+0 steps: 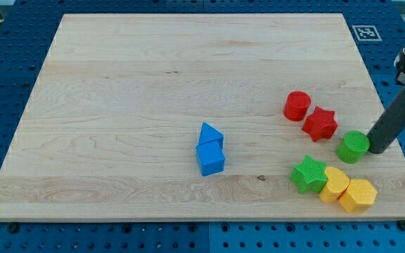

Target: Move the green circle diagonally right to the blue triangle

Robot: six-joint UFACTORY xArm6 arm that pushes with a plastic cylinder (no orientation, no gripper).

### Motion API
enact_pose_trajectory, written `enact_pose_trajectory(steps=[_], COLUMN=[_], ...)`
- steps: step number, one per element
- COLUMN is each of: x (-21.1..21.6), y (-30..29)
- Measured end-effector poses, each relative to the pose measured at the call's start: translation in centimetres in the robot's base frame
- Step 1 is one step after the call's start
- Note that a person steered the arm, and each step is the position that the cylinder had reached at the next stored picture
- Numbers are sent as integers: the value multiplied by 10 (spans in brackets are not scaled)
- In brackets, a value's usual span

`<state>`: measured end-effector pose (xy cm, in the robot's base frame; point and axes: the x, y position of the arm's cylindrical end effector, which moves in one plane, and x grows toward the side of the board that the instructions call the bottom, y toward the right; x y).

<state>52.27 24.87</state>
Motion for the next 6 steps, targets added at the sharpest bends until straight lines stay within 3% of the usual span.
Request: enact_pose_trajectory(steps=[6], x=[0], y=[-25])
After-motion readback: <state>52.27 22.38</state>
